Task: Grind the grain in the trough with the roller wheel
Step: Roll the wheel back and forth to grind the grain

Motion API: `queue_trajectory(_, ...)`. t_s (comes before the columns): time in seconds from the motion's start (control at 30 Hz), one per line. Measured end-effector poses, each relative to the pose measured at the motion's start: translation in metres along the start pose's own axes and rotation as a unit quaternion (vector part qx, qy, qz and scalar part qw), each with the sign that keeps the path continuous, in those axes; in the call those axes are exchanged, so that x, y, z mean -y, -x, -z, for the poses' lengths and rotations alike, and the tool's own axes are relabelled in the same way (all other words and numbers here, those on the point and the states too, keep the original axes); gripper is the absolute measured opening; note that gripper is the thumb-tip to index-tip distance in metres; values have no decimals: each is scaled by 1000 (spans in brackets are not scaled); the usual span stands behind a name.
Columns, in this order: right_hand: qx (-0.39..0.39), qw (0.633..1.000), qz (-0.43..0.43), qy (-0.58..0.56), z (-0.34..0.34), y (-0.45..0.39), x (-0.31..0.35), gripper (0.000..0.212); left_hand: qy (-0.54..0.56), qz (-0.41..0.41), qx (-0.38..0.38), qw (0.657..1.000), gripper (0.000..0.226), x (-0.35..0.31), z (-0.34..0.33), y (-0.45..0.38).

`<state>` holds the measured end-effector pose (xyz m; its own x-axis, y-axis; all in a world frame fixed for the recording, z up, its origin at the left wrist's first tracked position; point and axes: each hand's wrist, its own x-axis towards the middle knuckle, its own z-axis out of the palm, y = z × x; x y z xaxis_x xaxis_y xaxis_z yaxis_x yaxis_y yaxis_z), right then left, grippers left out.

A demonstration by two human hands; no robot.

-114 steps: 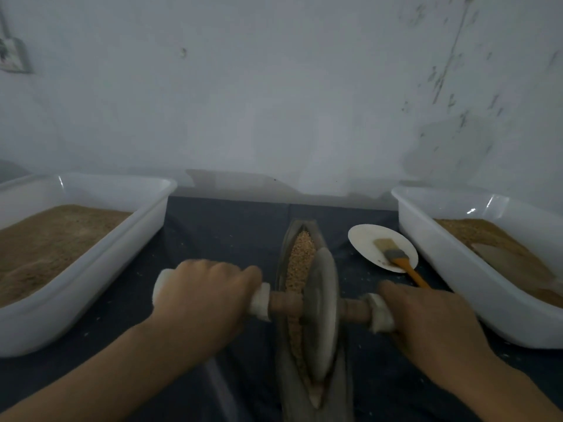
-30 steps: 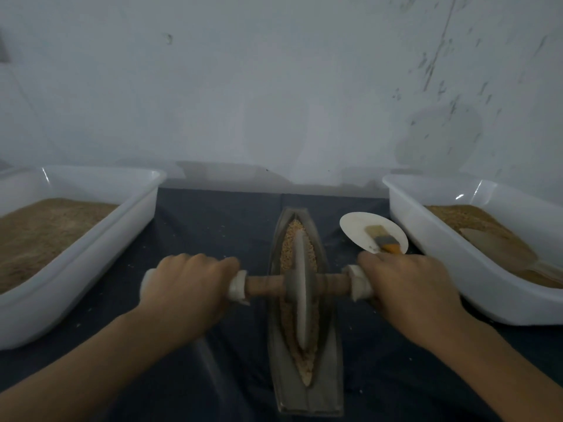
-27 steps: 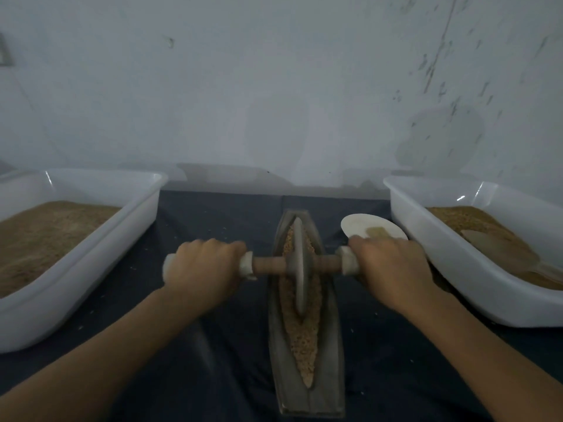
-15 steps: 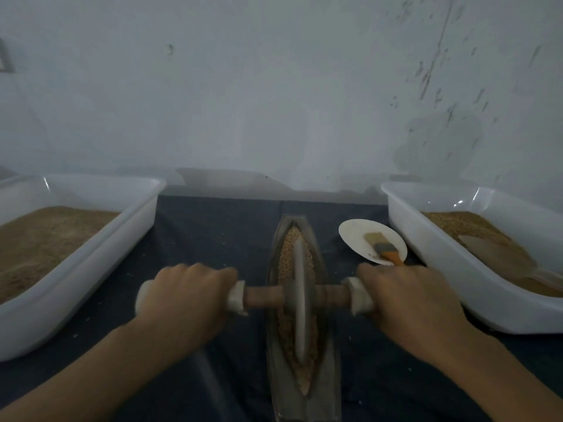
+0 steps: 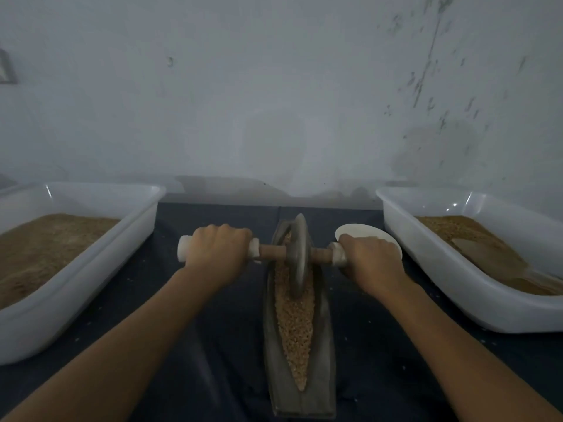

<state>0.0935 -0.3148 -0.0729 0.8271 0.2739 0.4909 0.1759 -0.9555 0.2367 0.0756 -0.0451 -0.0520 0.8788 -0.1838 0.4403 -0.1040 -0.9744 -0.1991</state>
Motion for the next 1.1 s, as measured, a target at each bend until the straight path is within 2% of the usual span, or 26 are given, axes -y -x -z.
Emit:
queue_trajectory(0.1,11,999,30,-10,19,24,2,23,-5,-11,17,1000,20,0,11,23)
queue_trajectory(0.2,-61,994,88,-21,54,59,4,42,19,-18,44,999,24,10,20,66)
queue_trajectory(0.27,-78,990,109,-45,71,77,4,47,25,-32,28,999,30,16,24,91)
queue_trajectory(0.33,-72,990,113,-36,75,81,5,48,19,-42,4,999,34,20,21,98)
queue_trajectory(0.43,-27,994,102,7,63,59,8,41,26,-13,36,999,27,15,16,80)
queue_trajectory(0.5,11,997,72,20,44,33,8,29,22,3,29,999,25,10,7,54)
queue_trajectory(0.57,32,999,42,14,30,9,6,27,25,11,20,999,22,9,-2,27)
queue_trajectory(0.67,22,999,24,8,20,-7,5,29,42,17,29,999,20,7,-8,6)
queue_trajectory(0.77,27,999,43,2,33,16,7,23,22,5,28,999,22,8,0,22)
queue_trajectory(0.87,-41,995,83,-25,57,57,8,40,19,-15,51,998,26,11,13,61)
queue_trajectory(0.93,-58,992,102,-49,68,75,7,47,13,-26,46,999,26,15,23,84)
queue_trajectory(1.1,-28,993,114,-9,56,56,6,44,1,-9,55,998,31,12,25,84)
